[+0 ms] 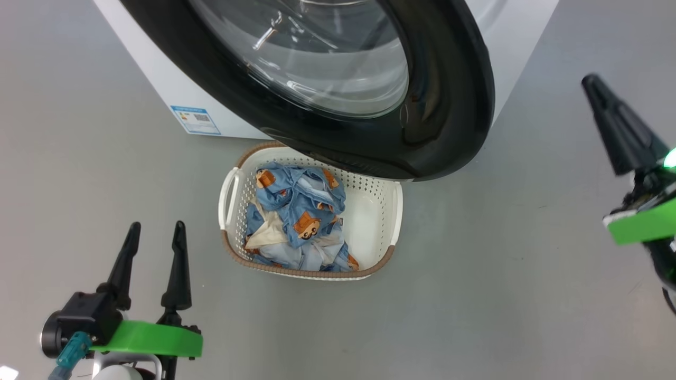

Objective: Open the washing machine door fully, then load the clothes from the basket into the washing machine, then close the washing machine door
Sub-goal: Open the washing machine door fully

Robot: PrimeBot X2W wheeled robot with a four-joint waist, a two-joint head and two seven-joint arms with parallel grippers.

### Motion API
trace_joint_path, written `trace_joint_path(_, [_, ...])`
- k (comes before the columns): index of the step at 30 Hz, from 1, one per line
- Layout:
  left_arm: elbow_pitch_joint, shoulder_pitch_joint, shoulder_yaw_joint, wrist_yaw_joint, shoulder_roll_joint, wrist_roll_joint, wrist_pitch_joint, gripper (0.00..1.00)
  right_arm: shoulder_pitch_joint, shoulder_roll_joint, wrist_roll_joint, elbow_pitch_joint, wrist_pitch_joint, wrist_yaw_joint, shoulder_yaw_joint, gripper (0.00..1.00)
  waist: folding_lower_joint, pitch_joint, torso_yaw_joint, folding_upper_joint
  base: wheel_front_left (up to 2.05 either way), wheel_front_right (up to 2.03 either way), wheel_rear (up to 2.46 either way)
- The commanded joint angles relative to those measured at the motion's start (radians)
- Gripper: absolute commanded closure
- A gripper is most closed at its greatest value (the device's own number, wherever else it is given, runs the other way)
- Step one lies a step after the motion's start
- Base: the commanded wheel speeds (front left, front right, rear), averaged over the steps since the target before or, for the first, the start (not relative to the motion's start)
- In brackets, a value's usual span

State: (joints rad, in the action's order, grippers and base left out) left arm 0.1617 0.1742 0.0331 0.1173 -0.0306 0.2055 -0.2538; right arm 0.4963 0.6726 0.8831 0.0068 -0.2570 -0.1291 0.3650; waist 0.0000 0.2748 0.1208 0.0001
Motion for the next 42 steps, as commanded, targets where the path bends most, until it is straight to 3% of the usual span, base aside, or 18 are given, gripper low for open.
trace_joint_path(1, [-0.026,0.024,-0.029,-0.007,-0.02,0.005,-0.008,0.0,0.026,0.031,0.03,-0.001,-0.005,-0.002,0.005,1.0,0.0,0.005,0.005,-0.0001,0.0,0.0,0.0])
trace_joint_path(6, [-0.025,0.03,-0.026,-0.006,-0.02,0.007,-0.008,0.0,0.097,0.049,0.089,0.015,-0.005,-0.002,0.029,1.0,0.0,0.01,0.013,-0.0001,0.0,0.0,0.0])
trace_joint_path(11, [-0.022,0.03,-0.018,-0.005,-0.02,0.008,-0.008,0.0,0.173,0.055,0.217,0.074,0.028,-0.002,0.058,1.0,0.0,0.007,0.025,-0.0001,0.0,0.0,0.0])
trace_joint_path(22, [-0.023,0.033,-0.014,-0.005,-0.02,0.01,-0.008,0.0,0.323,0.018,0.53,0.247,0.247,-0.002,0.084,1.0,0.0,0.021,0.053,-0.0001,0.0,0.0,0.0])
trace_joint_path(28, [-0.025,0.044,-0.011,-0.009,-0.02,0.016,-0.008,0.0,0.389,0.011,0.632,0.288,0.399,-0.002,0.121,1.0,0.0,0.038,0.069,-0.0001,0.0,0.0,0.0])
trace_joint_path(42, [-0.028,0.061,0.006,-0.022,-0.02,0.038,-0.008,0.0,0.492,-0.007,0.727,0.401,0.627,-0.002,0.158,1.0,0.0,0.062,0.107,-0.0001,0.0,0.0,0.0])
